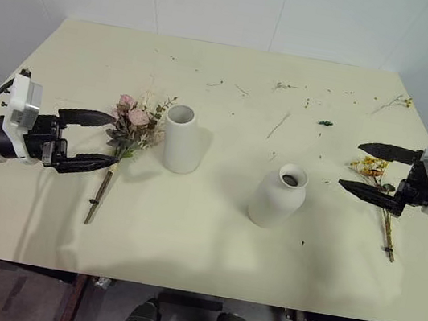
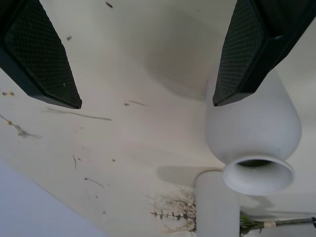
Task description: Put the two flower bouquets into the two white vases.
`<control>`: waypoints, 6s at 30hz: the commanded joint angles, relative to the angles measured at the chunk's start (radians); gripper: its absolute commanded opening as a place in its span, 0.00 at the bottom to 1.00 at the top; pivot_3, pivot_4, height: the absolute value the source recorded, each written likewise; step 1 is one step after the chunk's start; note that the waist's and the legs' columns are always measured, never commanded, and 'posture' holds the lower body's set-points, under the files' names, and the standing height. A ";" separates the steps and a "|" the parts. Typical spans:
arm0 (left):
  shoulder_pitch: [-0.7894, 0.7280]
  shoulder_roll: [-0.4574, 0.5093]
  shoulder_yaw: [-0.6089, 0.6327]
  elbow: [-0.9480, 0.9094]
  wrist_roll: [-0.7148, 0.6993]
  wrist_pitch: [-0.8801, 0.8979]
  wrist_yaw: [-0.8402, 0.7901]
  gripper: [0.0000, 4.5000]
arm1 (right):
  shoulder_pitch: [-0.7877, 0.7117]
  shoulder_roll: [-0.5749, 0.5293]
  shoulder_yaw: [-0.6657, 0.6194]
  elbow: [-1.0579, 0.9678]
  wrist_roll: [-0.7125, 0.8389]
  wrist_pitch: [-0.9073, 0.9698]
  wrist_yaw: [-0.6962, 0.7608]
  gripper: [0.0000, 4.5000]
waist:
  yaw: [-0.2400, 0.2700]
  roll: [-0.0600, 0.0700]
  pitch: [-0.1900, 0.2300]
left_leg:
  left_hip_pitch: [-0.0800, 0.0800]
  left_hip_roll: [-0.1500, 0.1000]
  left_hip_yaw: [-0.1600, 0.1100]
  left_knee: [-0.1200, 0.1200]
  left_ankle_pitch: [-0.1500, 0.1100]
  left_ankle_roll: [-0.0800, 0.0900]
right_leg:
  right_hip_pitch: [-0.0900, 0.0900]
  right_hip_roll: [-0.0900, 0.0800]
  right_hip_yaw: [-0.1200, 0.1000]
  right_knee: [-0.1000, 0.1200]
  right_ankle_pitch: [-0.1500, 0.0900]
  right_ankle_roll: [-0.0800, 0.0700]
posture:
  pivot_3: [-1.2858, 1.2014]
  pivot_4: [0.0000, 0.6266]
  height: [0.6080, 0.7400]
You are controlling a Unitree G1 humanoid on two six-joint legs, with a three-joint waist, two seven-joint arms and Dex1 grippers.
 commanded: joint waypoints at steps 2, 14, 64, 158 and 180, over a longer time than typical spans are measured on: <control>-0.040 -0.020 -0.003 -0.097 -0.040 0.027 0.021 1.00 | -0.051 -0.041 -0.016 0.106 -0.035 -0.029 0.006 1.00 | 0.001 0.000 0.000 | 0.000 0.000 0.000 0.000 0.000 0.000 | 0.000 0.000 0.000 0.000 0.000 0.000 | 0.52 0.24 1.00; -0.182 0.010 -0.072 -0.269 -0.062 0.145 0.039 1.00 | -0.293 -0.143 0.162 0.640 -0.372 0.007 -0.139 1.00 | -0.006 0.001 0.001 | 0.000 -0.001 0.000 0.003 0.000 0.000 | 0.000 0.000 0.000 0.001 0.000 0.000 | 0.52 0.24 1.00; -0.097 -0.095 -0.085 -0.229 -0.071 0.119 0.125 1.00 | -0.254 0.270 -0.215 -0.077 0.031 0.360 -0.332 0.00 | -0.016 0.003 0.001 | 0.000 0.002 0.000 0.005 0.000 -0.003 | 0.000 0.004 0.003 0.006 0.000 0.001 | 0.52 0.24 1.00; -0.201 -0.032 -0.349 -0.024 0.318 0.834 0.627 0.05 | 0.321 -0.008 -0.270 -0.645 0.494 0.323 -0.088 1.00 | 0.007 0.000 0.001 | 0.000 -0.001 0.000 0.006 -0.002 0.001 | 0.001 0.000 0.002 0.006 -0.002 0.001 | 0.52 0.24 1.00; -0.430 -0.453 0.143 0.015 -0.095 0.144 0.603 0.01 | 0.262 0.079 -0.168 -0.542 0.379 0.267 -0.140 1.00 | 0.016 -0.003 0.000 | -0.002 -0.002 0.000 0.013 -0.002 0.001 | 0.002 -0.001 0.002 0.006 0.000 0.005 | 0.52 0.24 1.00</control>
